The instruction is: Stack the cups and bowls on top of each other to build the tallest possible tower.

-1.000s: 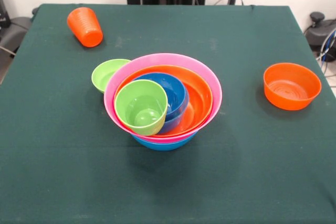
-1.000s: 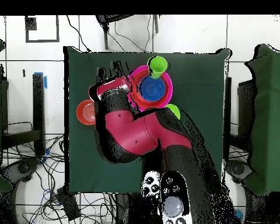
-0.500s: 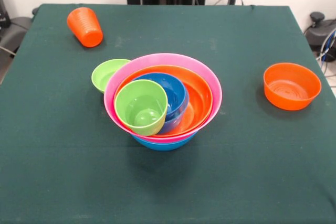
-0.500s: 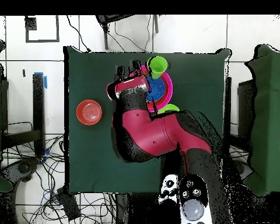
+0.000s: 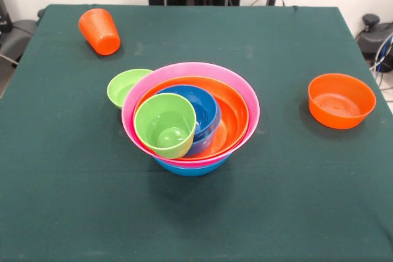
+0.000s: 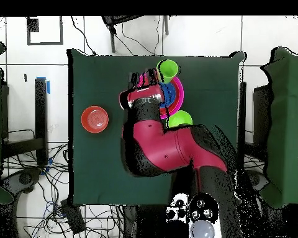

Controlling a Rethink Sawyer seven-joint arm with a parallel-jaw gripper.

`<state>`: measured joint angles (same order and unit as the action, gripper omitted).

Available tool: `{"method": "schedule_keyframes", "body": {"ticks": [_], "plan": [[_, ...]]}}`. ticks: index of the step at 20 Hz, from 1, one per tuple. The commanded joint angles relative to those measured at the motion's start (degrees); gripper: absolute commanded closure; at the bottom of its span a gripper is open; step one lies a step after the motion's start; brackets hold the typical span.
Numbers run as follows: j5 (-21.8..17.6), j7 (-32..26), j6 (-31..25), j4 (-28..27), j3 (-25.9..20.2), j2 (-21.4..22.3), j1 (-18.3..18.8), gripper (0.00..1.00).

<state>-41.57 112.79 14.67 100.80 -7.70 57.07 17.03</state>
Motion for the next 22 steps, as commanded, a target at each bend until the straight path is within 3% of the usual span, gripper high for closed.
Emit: {"method": "schedule_keyframes", "body": {"ticks": [1, 3, 8, 9, 11, 18, 22], "plan": [[2.94, 7.24, -3.62, 1.90, 1.22, -5.05, -0.55, 0.00], [3.97, 8.61, -6.15, 3.00, -2.73, -7.34, 2.68, 0.00], [5.90, 8.78, -4.26, 2.32, -3.19, -11.01, 3.62, 0.00], [6.37, 9.38, -6.30, 3.17, -6.86, -11.73, 6.26, 0.00], [7.14, 9.75, -6.83, 3.55, -9.52, -13.35, 8.07, 0.00], [9.93, 10.12, -1.10, 1.94, -8.82, -17.50, 6.07, 0.00], [13.89, 10.91, 0.39, 1.34, -6.37, -19.08, 3.32, 0.00]]}}
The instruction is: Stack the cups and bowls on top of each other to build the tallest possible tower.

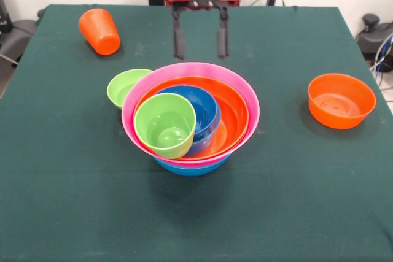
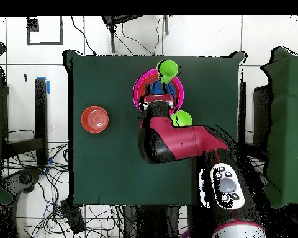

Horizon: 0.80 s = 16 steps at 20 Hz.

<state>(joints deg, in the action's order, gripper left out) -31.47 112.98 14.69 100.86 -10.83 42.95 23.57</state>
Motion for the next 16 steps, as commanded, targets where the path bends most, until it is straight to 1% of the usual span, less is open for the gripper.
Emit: {"method": "schedule_keyframes", "body": {"ticks": [1, 3, 6, 10, 16], "plan": [[4.78, 10.95, 0.26, 1.39, -3.02, -5.07, -3.72, 0.00], [5.60, 10.39, -0.45, 1.24, -2.66, -4.95, -4.39, 0.00], [6.00, 9.11, -2.40, 1.43, -2.52, -4.34, -4.30, 0.00], [6.32, 8.07, -1.77, 1.08, -1.28, -5.33, -5.34, 0.00], [8.00, 7.37, -1.53, 1.08, 2.23, -5.38, -8.28, 0.00]]}}
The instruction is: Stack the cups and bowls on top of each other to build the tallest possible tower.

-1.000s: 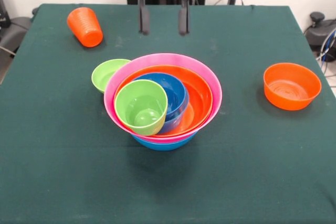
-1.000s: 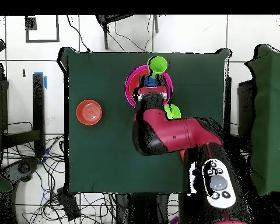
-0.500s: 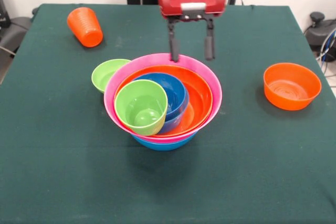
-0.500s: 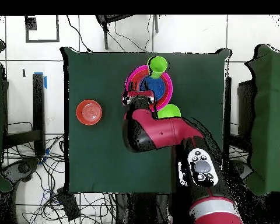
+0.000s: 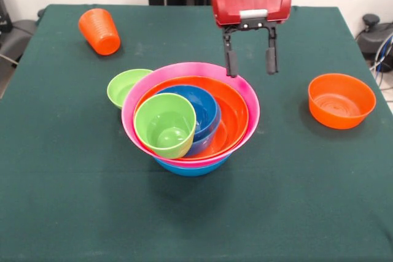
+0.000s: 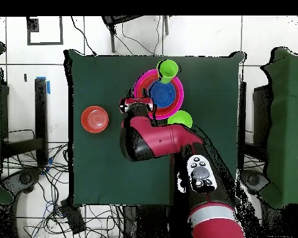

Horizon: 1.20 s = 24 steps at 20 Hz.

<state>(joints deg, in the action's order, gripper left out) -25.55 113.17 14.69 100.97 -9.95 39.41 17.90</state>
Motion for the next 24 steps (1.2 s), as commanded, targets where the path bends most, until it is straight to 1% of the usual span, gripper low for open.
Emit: {"method": "schedule_keyframes", "body": {"ticks": [1, 4, 6, 8, 10, 11, 12, 13, 16, 18, 22, 24], "plan": [[2.28, 7.13, -1.43, 0.87, 1.81, -1.99, -2.98, 0.00], [3.12, 6.82, -1.28, 0.75, 4.30, -1.62, -4.74, 0.00], [3.49, 6.64, 0.39, 1.38, 6.82, -0.21, -6.00, 0.00], [2.06, 6.39, -1.90, 3.31, 6.23, 4.24, -4.45, 0.00], [-0.50, 5.51, -5.24, 5.18, 2.81, 8.70, -1.10, 0.00], [-1.43, 5.36, -6.44, 6.20, 0.32, 10.39, 1.15, 0.00], [-1.57, 5.30, -6.79, 6.65, -0.40, 11.02, 1.87, 0.00], [-1.59, 5.12, -6.99, 6.98, -0.49, 11.49, 2.19, 0.00], [-0.56, 5.29, -6.56, 7.86, 0.81, 12.22, 1.54, 0.00], [0.25, 5.48, -6.00, 7.90, 1.74, 11.79, 0.48, 0.00], [0.73, 5.44, -6.71, 8.01, 1.60, 12.29, 0.46, 0.00], [0.39, 5.51, -6.59, 8.06, 0.78, 12.16, 1.16, 0.00]]}}
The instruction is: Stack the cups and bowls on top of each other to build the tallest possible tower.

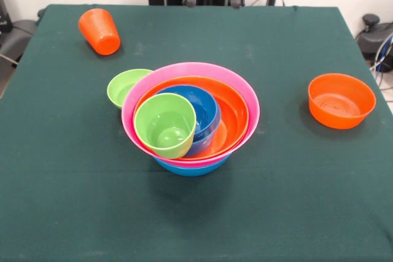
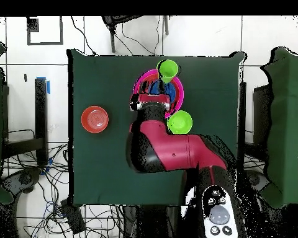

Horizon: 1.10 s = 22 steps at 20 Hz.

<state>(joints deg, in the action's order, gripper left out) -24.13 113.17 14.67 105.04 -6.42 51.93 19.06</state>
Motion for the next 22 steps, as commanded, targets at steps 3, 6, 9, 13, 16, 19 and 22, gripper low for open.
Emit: {"method": "schedule_keyframes", "body": {"ticks": [3, 6, 9, 13, 16, 19, 22], "plan": [[-2.41, 5.38, -6.60, 4.06, -5.51, -0.34, 2.58, 0.00], [-4.67, 4.88, -6.90, 5.05, -9.67, -0.12, 6.72, 0.00], [-5.33, 3.88, -6.91, 4.93, -10.75, -0.57, 8.00, 0.00], [-4.60, 3.66, -6.03, 4.70, -9.86, -1.14, 6.93, 0.00], [-4.59, 3.75, -4.26, 4.04, -9.12, -2.09, 5.94, 0.00], [-3.59, 3.75, -3.88, 3.67, -7.16, -2.35, 3.94, 0.00], [-3.30, 3.58, -3.70, 3.31, -6.02, -2.77, 2.84, 0.00]]}}
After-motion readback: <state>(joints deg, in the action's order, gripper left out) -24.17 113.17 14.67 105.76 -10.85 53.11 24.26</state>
